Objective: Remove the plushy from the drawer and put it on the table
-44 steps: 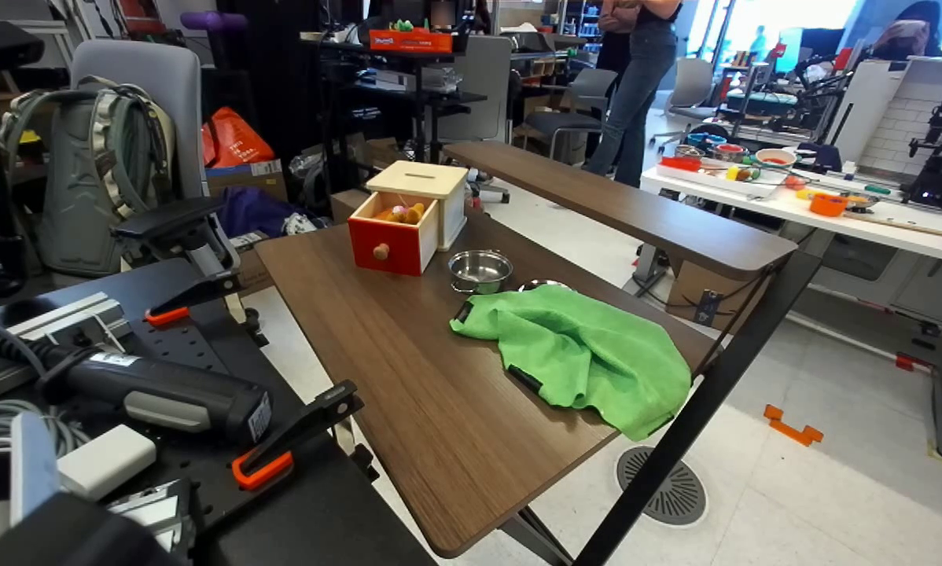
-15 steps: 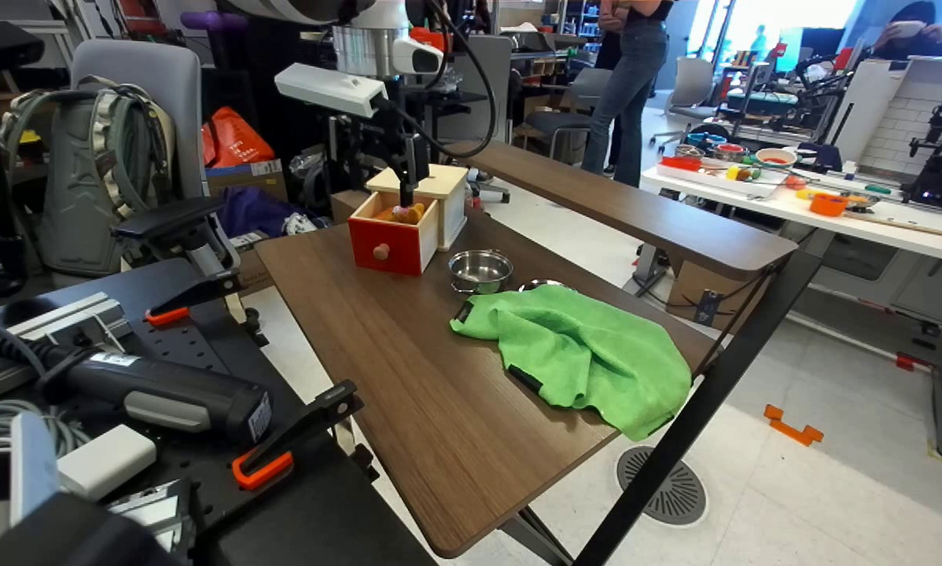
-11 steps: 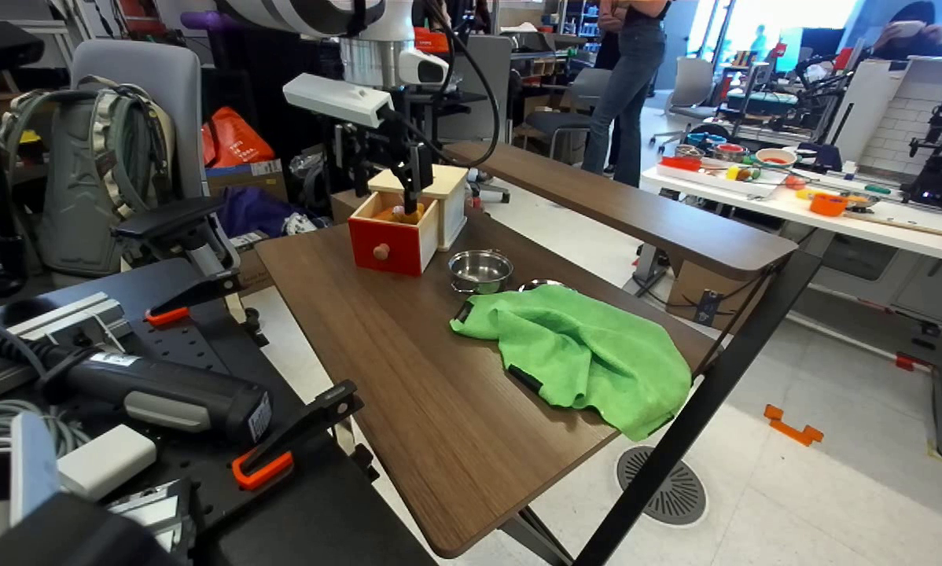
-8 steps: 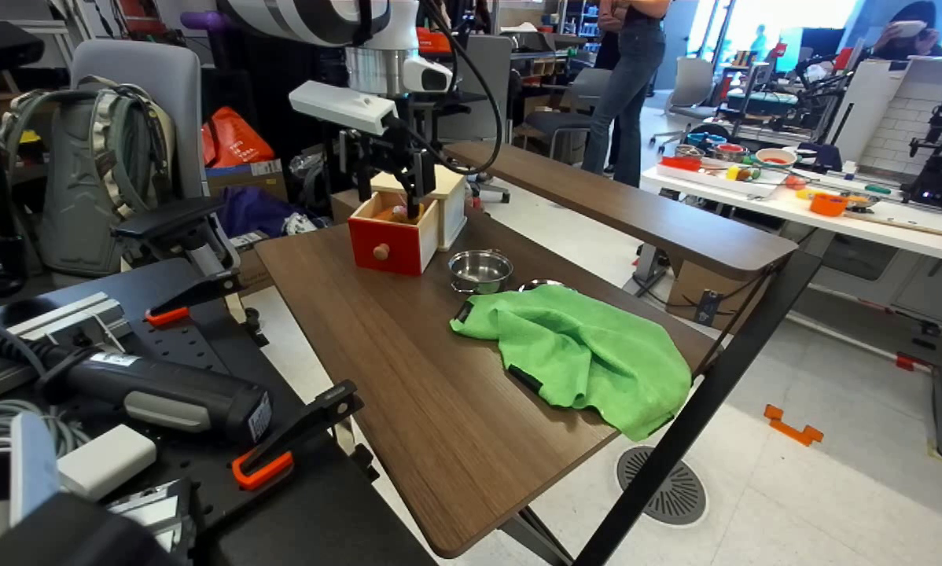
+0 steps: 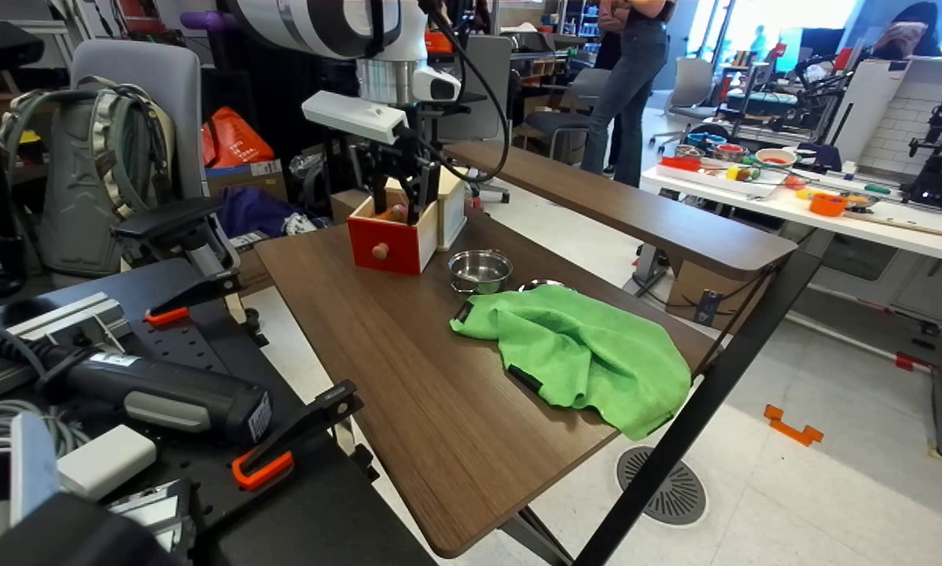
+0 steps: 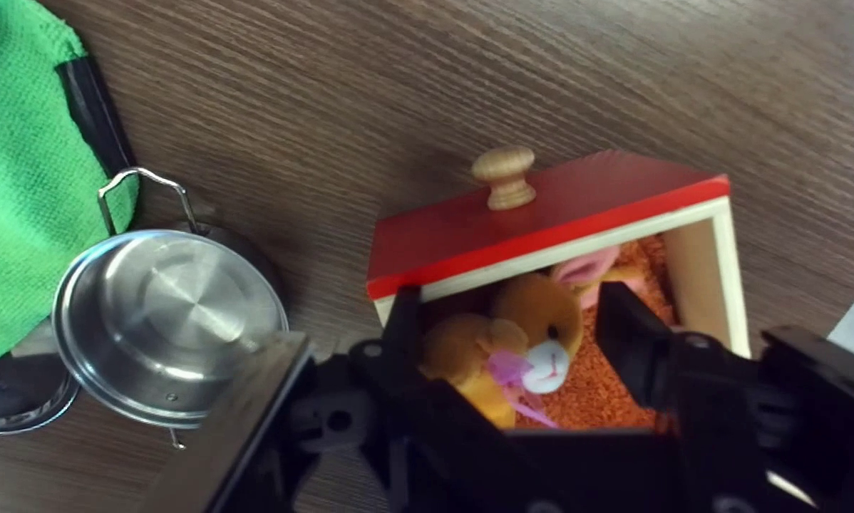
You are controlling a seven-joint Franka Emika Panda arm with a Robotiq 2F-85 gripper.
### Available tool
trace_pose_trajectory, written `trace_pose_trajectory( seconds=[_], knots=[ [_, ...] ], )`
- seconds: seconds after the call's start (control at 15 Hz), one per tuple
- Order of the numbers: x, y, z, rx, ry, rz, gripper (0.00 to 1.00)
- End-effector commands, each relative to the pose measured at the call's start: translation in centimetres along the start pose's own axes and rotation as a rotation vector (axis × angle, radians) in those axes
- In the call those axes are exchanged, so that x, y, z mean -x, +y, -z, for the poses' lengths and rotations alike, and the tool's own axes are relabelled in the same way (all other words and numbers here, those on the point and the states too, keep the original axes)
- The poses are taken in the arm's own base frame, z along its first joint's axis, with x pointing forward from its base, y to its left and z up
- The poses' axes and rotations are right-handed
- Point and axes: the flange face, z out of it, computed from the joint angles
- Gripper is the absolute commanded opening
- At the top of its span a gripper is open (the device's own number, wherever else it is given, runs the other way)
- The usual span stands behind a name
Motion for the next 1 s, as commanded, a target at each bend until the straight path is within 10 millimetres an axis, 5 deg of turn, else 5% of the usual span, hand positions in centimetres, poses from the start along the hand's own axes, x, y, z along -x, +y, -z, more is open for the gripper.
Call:
trace_pose_trajectory(
  seconds=[0.0,0.33,0.93],
  knots=[
    [-0.86,-0.09,-0.65,0.009,0.004,0.005,0.34],
    [-0.86,-0.34,-0.84,0.008,-0.005,0.01,0.0],
    [-0.87,-0.46,-0.64,0.006,-0.013,0.01,0.01]
  ],
)
